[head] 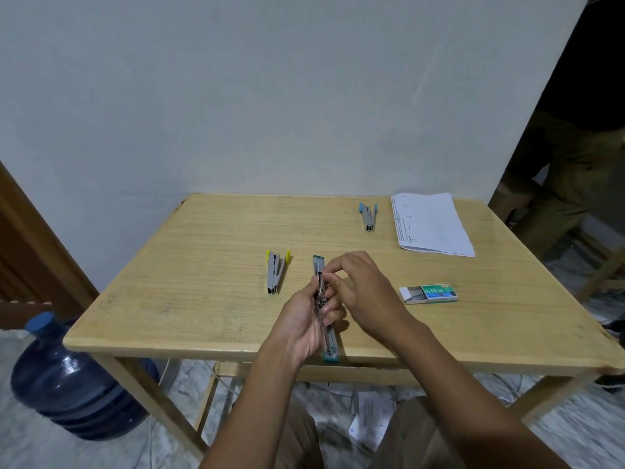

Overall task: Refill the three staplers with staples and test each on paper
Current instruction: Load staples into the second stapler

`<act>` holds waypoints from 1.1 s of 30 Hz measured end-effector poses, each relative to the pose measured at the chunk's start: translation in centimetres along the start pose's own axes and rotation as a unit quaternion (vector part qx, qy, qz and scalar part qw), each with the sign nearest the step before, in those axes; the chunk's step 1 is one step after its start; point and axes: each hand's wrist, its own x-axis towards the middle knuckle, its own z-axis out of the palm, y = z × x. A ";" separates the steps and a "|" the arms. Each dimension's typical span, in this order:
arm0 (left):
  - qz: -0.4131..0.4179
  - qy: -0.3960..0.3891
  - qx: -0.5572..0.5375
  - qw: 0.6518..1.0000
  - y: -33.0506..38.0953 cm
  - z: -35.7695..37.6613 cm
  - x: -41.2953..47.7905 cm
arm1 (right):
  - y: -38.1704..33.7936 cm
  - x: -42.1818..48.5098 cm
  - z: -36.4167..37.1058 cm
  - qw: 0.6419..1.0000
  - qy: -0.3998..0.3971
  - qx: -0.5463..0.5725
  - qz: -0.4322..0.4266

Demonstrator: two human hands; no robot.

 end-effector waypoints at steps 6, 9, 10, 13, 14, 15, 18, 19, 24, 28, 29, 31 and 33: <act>0.007 0.008 -0.001 1.000 0.0 0.3 -0.3 | 0.1 0.3 0.8 1.000 0.009 -0.028 -0.003; 0.011 0.011 0.001 1.000 0.1 0.3 -0.3 | -0.2 0.4 0.8 0.999 0.021 -0.048 0.002; 0.011 0.011 0.002 1.000 0.1 0.3 -0.2 | -0.3 0.5 0.8 0.998 0.025 -0.055 0.004; 0.009 0.014 0.010 1.000 0.0 0.1 -0.1 | -0.7 0.7 1.0 0.997 0.035 -0.069 0.013; 0.009 0.016 0.015 1.000 0.0 0.1 0.0 | -0.8 0.7 1.1 0.997 0.036 -0.071 0.018; 0.010 0.017 0.019 1.000 0.0 0.0 0.0 | -0.9 0.7 1.1 0.997 0.037 -0.071 0.023; 0.014 0.020 0.023 0.999 0.0 0.0 0.1 | -1.2 0.6 1.2 0.996 0.036 -0.072 0.040; 0.015 0.021 0.022 0.999 0.0 0.0 0.1 | -1.2 0.6 1.2 0.996 0.036 -0.070 0.044; 0.005 0.010 -0.006 1.000 -0.1 0.1 0.0 | -1.3 0.7 0.5 0.998 -0.014 -0.036 0.042; -0.005 -0.006 -0.010 1.000 -0.1 -0.1 -0.1 | -1.2 1.0 -0.2 0.999 -0.041 -0.011 0.030; -0.006 -0.005 -0.008 1.000 0.0 -0.2 -0.1 | -1.3 1.0 -0.3 0.999 -0.042 -0.011 0.028; -0.005 0.001 -0.006 1.000 -0.1 0.0 -0.2 | -1.4 1.0 -0.3 0.999 -0.040 -0.019 0.022; 0.001 0.007 -0.001 1.000 0.0 0.2 -0.3 | -1.6 0.9 -0.2 0.999 -0.033 -0.027 0.025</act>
